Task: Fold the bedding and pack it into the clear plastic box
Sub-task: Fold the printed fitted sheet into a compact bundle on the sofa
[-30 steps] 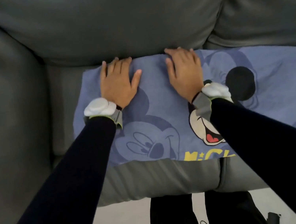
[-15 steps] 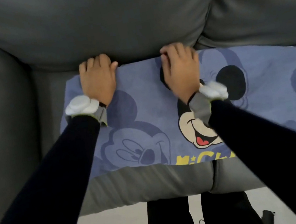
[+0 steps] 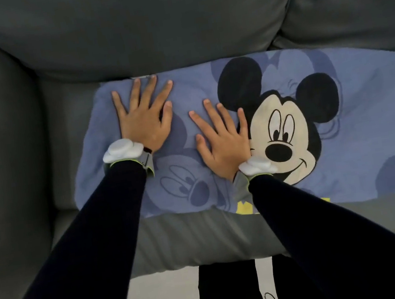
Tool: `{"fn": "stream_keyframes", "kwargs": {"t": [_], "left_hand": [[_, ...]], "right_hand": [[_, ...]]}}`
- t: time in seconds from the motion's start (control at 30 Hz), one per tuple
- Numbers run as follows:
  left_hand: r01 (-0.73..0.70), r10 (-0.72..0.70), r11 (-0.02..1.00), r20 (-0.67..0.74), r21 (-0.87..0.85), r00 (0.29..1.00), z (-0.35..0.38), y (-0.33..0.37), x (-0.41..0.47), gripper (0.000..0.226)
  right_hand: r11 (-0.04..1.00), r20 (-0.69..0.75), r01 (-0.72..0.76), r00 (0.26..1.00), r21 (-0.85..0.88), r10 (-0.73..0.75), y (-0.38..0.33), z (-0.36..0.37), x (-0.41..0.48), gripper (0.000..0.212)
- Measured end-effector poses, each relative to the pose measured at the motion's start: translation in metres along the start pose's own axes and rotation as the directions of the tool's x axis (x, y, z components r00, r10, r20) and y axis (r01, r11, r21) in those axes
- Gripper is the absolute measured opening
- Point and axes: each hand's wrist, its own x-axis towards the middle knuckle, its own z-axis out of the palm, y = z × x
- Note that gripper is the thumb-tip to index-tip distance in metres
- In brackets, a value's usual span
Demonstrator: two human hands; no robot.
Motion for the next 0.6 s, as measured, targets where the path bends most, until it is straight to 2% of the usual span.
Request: {"fn": "stream_keyframes", "kwargs": {"t": [0.13, 0.23, 0.27, 0.3, 0.37, 0.4, 0.47, 0.5, 0.53, 0.57, 0.6], "left_hand": [[0.117, -0.122, 0.992, -0.136, -0.045, 0.983, -0.018, -0.007, -0.045, 0.049], [0.306, -0.336, 0.925, -0.11, -0.224, 0.935, -0.015, -0.032, -0.119, 0.054], [0.366, -0.4, 0.888, -0.075, -0.277, 0.913, -0.01, -0.044, -0.138, 0.053], [0.405, -0.433, 0.866, -0.033, -0.292, 0.901, -0.005, -0.052, -0.153, 0.054], [0.46, -0.483, 0.834, 0.001, -0.306, 0.876, 0.003, -0.055, -0.165, 0.056], [0.507, -0.54, 0.78, 0.014, -0.367, 0.841, -0.001, -0.048, -0.16, 0.059], [0.608, -0.678, 0.546, 0.121, -0.576, 0.725, -0.019, -0.036, -0.15, 0.062], [0.655, -0.707, 0.419, 0.227, -0.629, 0.67, -0.03, -0.038, -0.147, 0.062], [0.702, -0.686, 0.294, 0.368, -0.648, 0.628, -0.038, -0.042, -0.14, 0.061], [0.723, -0.591, 0.156, 0.523, -0.673, 0.614, -0.049, -0.049, -0.133, 0.061], [0.738, -0.435, 0.015, 0.66, -0.675, 0.612, -0.06, -0.056, -0.127, 0.061]], "right_hand": [[0.998, 0.018, -0.055, 0.998, -0.007, 0.055, -0.003, -0.004, 0.004, 0.049], [0.944, 0.019, -0.32, 0.948, 0.084, 0.319, -0.035, -0.003, -0.009, 0.051], [0.928, -0.003, -0.354, 0.934, 0.114, 0.356, -0.05, -0.003, -0.021, 0.053], [0.942, -0.011, -0.311, 0.949, 0.124, 0.314, -0.062, 0.0, -0.036, 0.053], [0.993, 0.004, -0.107, 0.994, 0.047, 0.107, -0.07, 0.012, -0.066, 0.052], [0.999, 0.009, -0.03, 1.0, 0.02, 0.03, -0.062, 0.016, -0.072, 0.051], [1.0, 0.0, 0.02, 1.0, -0.007, -0.02, -0.05, 0.022, -0.068, 0.052], [0.999, 0.006, 0.027, 1.0, -0.021, -0.027, -0.049, 0.022, -0.067, 0.052], [0.999, 0.004, 0.023, 1.0, -0.021, -0.023, -0.049, 0.022, -0.064, 0.052], [1.0, 0.009, 0.017, 1.0, -0.016, -0.017, -0.049, 0.019, -0.062, 0.051], [1.0, 0.021, 0.017, 1.0, -0.017, -0.016, -0.048, 0.019, -0.061, 0.051]]}}
